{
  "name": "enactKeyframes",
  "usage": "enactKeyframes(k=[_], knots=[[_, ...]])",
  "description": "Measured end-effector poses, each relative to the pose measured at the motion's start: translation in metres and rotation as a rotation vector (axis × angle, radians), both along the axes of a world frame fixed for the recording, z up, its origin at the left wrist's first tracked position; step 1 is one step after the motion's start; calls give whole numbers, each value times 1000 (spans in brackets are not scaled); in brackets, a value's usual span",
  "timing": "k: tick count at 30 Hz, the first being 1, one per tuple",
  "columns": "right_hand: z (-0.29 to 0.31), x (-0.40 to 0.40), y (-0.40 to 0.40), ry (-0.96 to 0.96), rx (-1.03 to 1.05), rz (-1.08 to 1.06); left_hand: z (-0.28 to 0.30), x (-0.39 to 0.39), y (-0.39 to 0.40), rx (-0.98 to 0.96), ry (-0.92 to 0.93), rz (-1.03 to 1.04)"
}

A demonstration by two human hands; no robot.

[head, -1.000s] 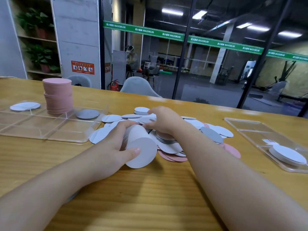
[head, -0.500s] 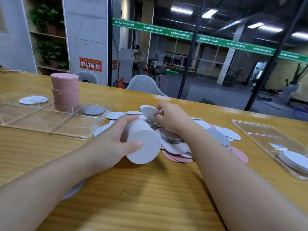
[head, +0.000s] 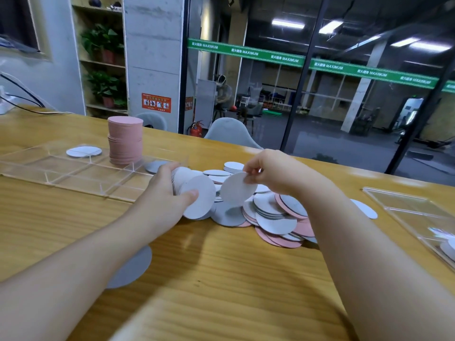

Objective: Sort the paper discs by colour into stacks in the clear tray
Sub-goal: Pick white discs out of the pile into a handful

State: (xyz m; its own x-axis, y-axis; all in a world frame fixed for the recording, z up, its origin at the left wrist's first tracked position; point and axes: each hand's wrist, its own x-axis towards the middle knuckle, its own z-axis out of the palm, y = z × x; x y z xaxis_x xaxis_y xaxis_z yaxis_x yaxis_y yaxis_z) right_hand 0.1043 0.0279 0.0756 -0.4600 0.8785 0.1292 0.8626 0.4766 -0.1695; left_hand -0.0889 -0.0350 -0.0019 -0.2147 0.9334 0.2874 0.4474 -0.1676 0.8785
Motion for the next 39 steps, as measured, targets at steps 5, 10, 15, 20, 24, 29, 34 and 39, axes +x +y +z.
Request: enactKeyframes(k=[5, 10, 15, 20, 24, 29, 34, 39], knots=[[3, -5, -7, 146, -69, 116, -2, -1, -1, -9, 100, -39], [0, -14, -14, 165, -17, 139, 0, -3, -3, -3, 190, -67], [-8, -23, -18, 132, -65, 129, 2, -4, -3, 9, 226, -83], [-10, -23, -20, 184, -111, 131, 1, -8, -1, 16, 249, -94], [-12, -24, -19, 224, -130, 146, 1, -8, -2, 16, 273, -78], [-19, -16, -6, 361, -143, 79, 2, -8, -2, 7, 264, -85], [-32, 9, 19, 171, 150, -136, 1, -8, -2, -5, 243, -89], [-46, 14, 22, -3, -108, -293, 1, -7, -2, -11, 254, -86]])
